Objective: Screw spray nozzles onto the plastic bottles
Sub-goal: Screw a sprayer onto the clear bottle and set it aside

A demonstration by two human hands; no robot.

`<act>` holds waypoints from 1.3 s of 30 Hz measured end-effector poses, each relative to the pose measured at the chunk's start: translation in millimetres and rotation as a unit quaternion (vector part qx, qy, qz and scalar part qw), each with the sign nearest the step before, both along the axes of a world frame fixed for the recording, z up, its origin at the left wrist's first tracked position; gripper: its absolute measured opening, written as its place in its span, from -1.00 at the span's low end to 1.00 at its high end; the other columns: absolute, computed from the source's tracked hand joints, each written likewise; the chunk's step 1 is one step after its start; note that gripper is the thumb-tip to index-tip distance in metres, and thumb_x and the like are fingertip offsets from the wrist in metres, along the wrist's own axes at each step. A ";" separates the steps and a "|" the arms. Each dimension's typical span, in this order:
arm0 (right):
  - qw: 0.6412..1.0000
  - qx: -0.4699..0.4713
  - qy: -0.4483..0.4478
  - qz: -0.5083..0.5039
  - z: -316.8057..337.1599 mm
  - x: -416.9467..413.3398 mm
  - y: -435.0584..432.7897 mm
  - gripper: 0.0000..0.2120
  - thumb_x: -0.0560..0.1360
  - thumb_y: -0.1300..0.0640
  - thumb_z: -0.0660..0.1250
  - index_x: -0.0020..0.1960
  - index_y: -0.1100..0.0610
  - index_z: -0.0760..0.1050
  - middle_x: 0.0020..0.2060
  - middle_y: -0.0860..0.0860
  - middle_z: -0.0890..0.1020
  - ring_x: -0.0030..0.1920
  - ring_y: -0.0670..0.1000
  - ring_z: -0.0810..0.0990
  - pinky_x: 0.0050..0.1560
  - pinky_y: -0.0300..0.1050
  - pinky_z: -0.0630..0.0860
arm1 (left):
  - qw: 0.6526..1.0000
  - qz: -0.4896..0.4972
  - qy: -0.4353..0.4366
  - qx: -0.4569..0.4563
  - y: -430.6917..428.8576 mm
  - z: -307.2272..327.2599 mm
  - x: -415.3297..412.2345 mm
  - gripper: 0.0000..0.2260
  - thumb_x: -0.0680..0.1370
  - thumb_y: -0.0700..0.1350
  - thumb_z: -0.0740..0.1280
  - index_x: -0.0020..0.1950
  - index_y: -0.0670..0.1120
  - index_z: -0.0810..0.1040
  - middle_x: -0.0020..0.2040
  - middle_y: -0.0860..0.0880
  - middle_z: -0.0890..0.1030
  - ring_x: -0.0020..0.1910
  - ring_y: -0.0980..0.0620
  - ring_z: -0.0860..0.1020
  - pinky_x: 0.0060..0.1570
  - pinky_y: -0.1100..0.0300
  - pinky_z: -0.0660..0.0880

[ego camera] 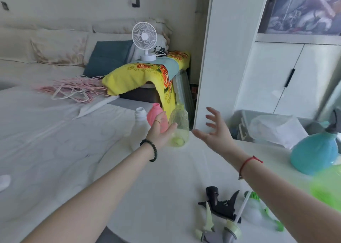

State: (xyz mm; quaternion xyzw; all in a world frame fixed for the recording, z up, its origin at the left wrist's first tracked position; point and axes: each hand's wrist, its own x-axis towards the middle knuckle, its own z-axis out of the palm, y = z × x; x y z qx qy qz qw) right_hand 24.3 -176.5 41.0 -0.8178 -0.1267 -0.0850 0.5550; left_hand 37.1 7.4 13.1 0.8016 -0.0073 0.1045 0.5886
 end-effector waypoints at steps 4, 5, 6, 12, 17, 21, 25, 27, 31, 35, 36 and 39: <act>0.995 -0.053 0.074 0.029 -18.0 36.7 35.2 -0.16 0.34 0.09 0.47 0.44 -0.05 0.02 0.45 0.08 0.22 0.41 0.11 0.26 0.34 0.07 0.32 | 0.998 -0.029 0.052 0.014 -4.5 -10.6 23.5 -0.32 0.48 0.15 0.24 0.46 0.07 -0.07 0.50 -0.03 0.10 0.45 -0.03 0.15 0.22 0.22 0.14; 0.995 -0.059 0.078 0.029 -21.1 45.7 41.1 -0.15 0.34 0.12 0.46 0.45 -0.02 0.00 0.45 0.08 0.22 0.42 0.12 0.25 0.34 0.06 0.31 | 0.998 -0.028 0.046 0.011 -7.5 -12.6 30.9 -0.32 0.48 0.14 0.25 0.47 0.07 -0.07 0.50 -0.04 0.10 0.45 -0.02 0.15 0.23 0.22 0.15; 0.995 -0.061 0.078 0.029 -23.7 53.7 45.8 -0.14 0.35 0.15 0.46 0.46 0.01 0.00 0.45 0.09 0.23 0.41 0.12 0.25 0.34 0.04 0.30 | 0.999 -0.023 0.038 0.011 -11.1 -14.1 38.0 -0.32 0.48 0.12 0.25 0.47 0.06 -0.07 0.50 -0.04 0.11 0.45 -0.02 0.15 0.26 0.20 0.17; 0.994 -0.068 0.078 0.044 -25.6 63.9 51.5 -0.28 0.42 0.30 0.34 0.45 0.06 0.04 0.35 0.13 0.36 0.34 0.15 0.36 0.30 0.14 0.39 | 0.999 0.035 -0.013 0.030 -22.2 -16.5 54.1 -0.41 0.50 0.00 0.29 0.44 0.01 0.09 0.42 -0.05 0.31 0.38 -0.02 0.29 0.19 0.24 0.25; 0.996 -0.052 0.038 0.070 -9.9 24.6 29.9 -0.37 0.44 0.28 0.31 0.41 0.00 0.14 0.18 0.01 0.44 0.22 0.07 0.45 0.18 -0.08 0.46 | 0.996 0.018 -0.085 0.036 -17.2 -4.6 18.3 -0.48 0.45 0.03 0.35 0.36 0.08 0.25 0.19 0.20 0.40 0.20 0.24 0.31 0.07 0.51 0.24; 0.992 -0.054 0.027 0.107 -8.7 -25.7 12.1 -0.36 0.43 0.23 0.35 0.40 -0.07 0.18 0.11 -0.06 0.46 0.05 -0.05 0.53 -0.01 -0.39 0.48 | 0.996 -0.020 -0.080 0.031 -9.2 -3.3 -29.8 -0.56 0.41 0.11 0.36 0.23 0.26 0.27 0.21 0.21 0.43 0.19 0.21 0.35 0.00 0.46 0.30; 0.985 -0.095 0.066 0.130 -16.2 -62.5 0.0 -0.32 0.42 0.21 0.36 0.42 -0.12 0.13 0.25 0.02 0.44 0.14 0.03 0.54 0.18 -0.05 0.50 | 0.998 -0.050 -0.038 0.026 -6.4 -14.6 -66.0 -0.61 0.40 0.07 0.38 0.09 0.35 0.27 0.28 0.02 0.47 0.26 0.06 0.41 0.14 0.24 0.32; 0.974 -0.134 0.094 0.157 -19.4 -74.5 -6.4 -0.30 0.42 0.21 0.36 0.42 -0.11 0.11 0.26 0.01 0.42 0.17 0.02 0.50 0.17 -0.11 0.49 | 0.998 -0.062 -0.023 0.025 -6.7 -19.9 -79.3 -0.60 0.40 0.05 0.38 0.09 0.36 0.27 0.27 0.01 0.47 0.28 0.05 0.40 0.15 0.23 0.32; 0.925 -0.352 0.038 0.139 -11.6 -86.1 -30.0 -0.58 0.43 0.25 0.30 0.25 0.01 0.42 0.20 0.00 0.51 0.16 0.00 0.48 0.14 -0.17 0.42 | 0.998 -0.069 -0.012 0.002 -7.1 -24.1 -91.5 -0.60 0.41 0.00 0.39 0.07 0.35 0.26 0.25 -0.01 0.44 0.25 0.02 0.40 0.13 0.23 0.30; 0.821 -0.518 0.049 0.233 -17.1 -108.1 -52.9 -0.57 0.38 0.34 0.18 0.13 -0.04 0.50 0.13 -0.01 0.54 0.13 0.04 0.48 0.14 -0.08 0.45 | 0.997 -0.070 -0.007 -0.005 -8.6 -25.0 -94.9 -0.60 0.42 -0.02 0.38 0.04 0.37 0.25 0.24 0.00 0.41 0.23 -0.01 0.38 0.18 0.16 0.31; 0.790 -0.558 0.053 0.250 -23.9 -114.2 -56.4 -0.56 0.39 0.34 0.18 0.15 -0.05 0.48 0.13 0.00 0.52 0.15 0.06 0.47 0.15 -0.01 0.45 | 0.997 -0.072 -0.007 -0.008 -8.7 -25.5 -95.3 -0.60 0.42 -0.02 0.38 0.04 0.36 0.25 0.24 0.00 0.40 0.23 -0.01 0.38 0.19 0.16 0.30; 0.729 -0.637 0.003 0.249 -44.7 -127.2 -58.9 -0.68 0.42 0.27 0.23 0.12 -0.01 0.47 0.08 0.02 0.51 0.14 0.09 0.45 0.06 0.06 0.45 | 0.997 -0.076 -0.007 -0.012 -8.6 -26.3 -95.4 -0.60 0.43 -0.02 0.37 0.05 0.36 0.25 0.25 0.00 0.39 0.24 -0.01 0.37 0.19 0.17 0.28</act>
